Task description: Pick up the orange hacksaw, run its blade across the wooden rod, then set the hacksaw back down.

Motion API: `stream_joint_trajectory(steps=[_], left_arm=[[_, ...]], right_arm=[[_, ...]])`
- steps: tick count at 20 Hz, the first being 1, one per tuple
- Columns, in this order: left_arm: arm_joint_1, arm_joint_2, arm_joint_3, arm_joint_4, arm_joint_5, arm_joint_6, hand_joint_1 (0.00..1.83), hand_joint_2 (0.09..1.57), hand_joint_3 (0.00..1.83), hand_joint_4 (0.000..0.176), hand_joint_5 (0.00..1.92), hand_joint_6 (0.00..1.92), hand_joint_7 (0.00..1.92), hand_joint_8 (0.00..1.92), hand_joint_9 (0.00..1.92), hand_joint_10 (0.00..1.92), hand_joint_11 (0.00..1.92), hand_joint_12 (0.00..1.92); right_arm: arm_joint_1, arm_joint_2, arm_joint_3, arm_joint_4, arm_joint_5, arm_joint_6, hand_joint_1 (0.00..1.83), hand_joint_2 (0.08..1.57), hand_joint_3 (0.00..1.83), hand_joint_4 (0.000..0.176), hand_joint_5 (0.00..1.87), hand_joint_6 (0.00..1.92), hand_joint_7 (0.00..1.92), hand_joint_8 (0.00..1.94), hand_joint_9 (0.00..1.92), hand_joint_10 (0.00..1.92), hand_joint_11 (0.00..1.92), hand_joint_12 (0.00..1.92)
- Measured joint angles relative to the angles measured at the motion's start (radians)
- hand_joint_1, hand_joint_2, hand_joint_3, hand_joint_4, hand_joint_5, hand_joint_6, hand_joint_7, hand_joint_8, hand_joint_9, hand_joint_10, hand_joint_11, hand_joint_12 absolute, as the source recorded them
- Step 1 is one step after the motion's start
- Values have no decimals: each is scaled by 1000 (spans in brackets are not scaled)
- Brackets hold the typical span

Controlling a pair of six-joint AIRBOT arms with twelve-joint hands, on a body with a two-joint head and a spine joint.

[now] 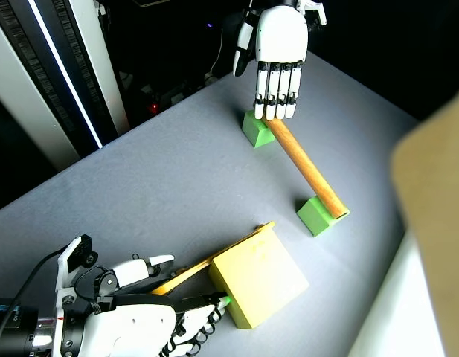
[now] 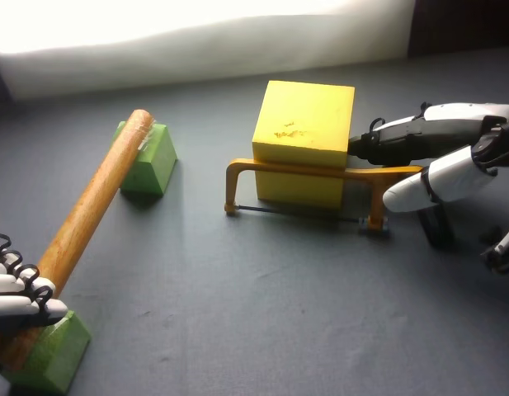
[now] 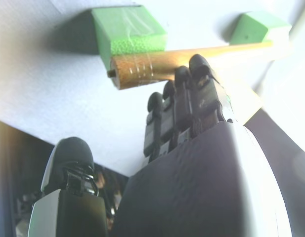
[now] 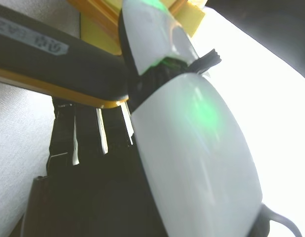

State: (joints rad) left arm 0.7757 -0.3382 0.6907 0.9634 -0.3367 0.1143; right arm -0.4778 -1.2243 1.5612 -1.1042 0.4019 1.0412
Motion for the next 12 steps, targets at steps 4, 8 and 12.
stream_joint_trajectory(steps=[4, 8, 12], left_arm=[[0, 0, 0, 0, 0, 0, 302, 1255, 1, 0, 133, 1, 127, 0, 127, 0, 0, 349], [0, 0, 0, 0, 1, 0, 313, 1250, 0, 0, 158, 4, 144, 3, 147, 4, 0, 420], [-3, 0, 0, 0, 7, 0, 284, 1259, 2, 0, 142, 0, 136, 1, 136, 0, 0, 400]], right_arm=[[13, -7, 0, -6, -20, -4, 1011, 1150, 0, 0, 218, 6, 243, 4, 258, 6, 0, 867], [27, -16, 2, 6, -53, -5, 1164, 1180, 1, 0, 451, 18, 527, 14, 532, 27, 168, 1197], [39, -22, 2, 27, -95, -7, 1213, 1200, 3, 0, 687, 1087, 930, 885, 971, 128, 600, 1241]])
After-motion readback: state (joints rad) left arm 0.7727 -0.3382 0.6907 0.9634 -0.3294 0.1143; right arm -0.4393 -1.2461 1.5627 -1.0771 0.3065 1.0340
